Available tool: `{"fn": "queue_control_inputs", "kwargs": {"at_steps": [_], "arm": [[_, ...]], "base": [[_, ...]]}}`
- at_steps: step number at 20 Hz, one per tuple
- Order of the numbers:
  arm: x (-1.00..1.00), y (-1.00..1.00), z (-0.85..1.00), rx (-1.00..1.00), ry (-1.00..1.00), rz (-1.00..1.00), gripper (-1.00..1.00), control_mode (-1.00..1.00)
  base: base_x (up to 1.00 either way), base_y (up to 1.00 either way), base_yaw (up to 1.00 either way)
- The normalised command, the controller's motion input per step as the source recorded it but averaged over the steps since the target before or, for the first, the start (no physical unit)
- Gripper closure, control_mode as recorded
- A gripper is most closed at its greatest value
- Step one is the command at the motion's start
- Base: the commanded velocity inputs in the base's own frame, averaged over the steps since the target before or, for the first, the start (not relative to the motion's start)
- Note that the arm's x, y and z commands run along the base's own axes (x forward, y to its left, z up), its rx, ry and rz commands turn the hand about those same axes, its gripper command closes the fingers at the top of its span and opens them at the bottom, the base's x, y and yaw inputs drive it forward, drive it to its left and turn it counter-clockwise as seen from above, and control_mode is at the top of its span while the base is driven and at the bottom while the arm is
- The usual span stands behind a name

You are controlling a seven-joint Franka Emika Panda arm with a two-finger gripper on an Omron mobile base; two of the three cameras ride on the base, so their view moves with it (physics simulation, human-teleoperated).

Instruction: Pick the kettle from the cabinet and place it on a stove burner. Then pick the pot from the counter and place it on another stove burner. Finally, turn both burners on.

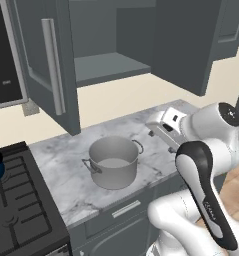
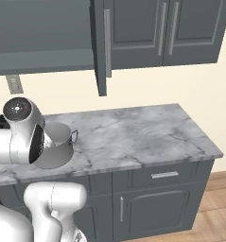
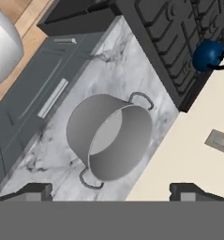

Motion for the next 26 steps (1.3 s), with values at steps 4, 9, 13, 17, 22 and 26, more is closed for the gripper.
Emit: {"fn": "queue_control_inputs", "kwargs": {"at_steps": [4,9,13,17,22,26], "arm": [[0.08,0.0,-0.35,-0.08,0.09,0.0,-1.0,-1.0],[0.15,0.05,-0.33,-0.11,0.09,0.0,-1.0,-1.0],[0.24,0.12,-0.31,-0.11,0.1,0.0,-1.0,-1.0],[0.32,0.18,-0.27,-0.1,0.11,0.0,-1.0,-1.0],[0.32,0.12,-0.26,-0.09,0.09,0.0,-1.0,-1.0],[0.29,0.05,-0.31,-0.07,0.09,0.0,-1.0,-1.0]], "base": [[0.0,0.0,0.0],[0.0,0.0,0.0],[0.0,0.0,0.0],[0.0,0.0,0.0],[0.0,0.0,0.0],[0.0,0.0,0.0]]}}
